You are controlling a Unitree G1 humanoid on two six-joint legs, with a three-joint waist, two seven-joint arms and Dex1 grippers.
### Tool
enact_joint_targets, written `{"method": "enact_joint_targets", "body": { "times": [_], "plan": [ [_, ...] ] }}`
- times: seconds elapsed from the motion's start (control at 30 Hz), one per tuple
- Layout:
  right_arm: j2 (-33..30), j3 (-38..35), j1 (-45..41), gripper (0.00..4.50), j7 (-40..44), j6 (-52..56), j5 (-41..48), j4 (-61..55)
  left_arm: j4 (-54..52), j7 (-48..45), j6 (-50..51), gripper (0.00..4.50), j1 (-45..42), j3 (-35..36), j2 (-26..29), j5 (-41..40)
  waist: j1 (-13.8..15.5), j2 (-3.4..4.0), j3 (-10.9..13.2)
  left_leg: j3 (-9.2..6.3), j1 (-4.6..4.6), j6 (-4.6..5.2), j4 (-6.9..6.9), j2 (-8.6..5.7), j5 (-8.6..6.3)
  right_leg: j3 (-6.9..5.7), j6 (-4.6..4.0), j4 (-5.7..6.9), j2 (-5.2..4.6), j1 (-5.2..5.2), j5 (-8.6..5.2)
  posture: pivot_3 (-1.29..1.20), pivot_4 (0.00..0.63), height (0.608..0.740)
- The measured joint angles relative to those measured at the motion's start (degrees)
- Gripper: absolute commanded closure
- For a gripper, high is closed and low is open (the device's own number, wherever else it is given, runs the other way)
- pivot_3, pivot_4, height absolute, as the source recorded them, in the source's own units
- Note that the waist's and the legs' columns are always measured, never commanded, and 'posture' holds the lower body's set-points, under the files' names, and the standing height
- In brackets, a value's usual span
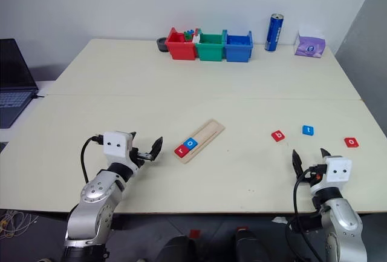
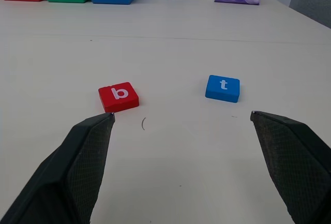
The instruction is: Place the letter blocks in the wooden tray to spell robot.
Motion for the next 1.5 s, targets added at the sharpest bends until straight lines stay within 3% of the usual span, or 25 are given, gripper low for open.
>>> {"method": "enact_joint_targets", "body": {
  "times": [1.1, 1.3, 1.5],
  "plan": [
    [0.6, 0.1, 1.0, 0.03, -0.4, -2.1, -1.2, 2.2, 3.7, -3.5, -3.2, 0.00, -0.9, 1.9, 4.0, 0.4, 0.0, 0.00, 0.0, 0.00, 0.01, 0.00, 0.00, 0.01, 0.00, -0.01, -0.01, 0.00, 0.00, 0.00, 0.00, 0.00, 0.150, 0.740],
    [-0.2, 0.7, 1.6, 0.03, 1.1, 2.7, 0.9, -3.1, 4.6, -9.1, -2.9, 0.00, -1.5, 1.5, 4.9, -3.1, 0.0, 0.00, 0.0, -0.01, 0.00, 0.00, -0.01, 0.01, 0.00, -0.02, -0.01, 0.00, 0.00, 0.00, -0.01, 0.00, 0.150, 0.740],
    [-7.6, 7.5, 3.5, 0.03, 9.7, 12.3, 6.8, -15.1, 2.7, -17.1, 3.0, 0.00, -3.1, -3.3, 7.1, -7.2, -0.1, 0.01, 0.0, -0.04, 0.00, 0.00, 0.01, 0.01, 0.00, -0.04, -0.02, 0.01, 0.01, 0.00, -0.02, 0.00, 0.150, 0.740]
  ]
}}
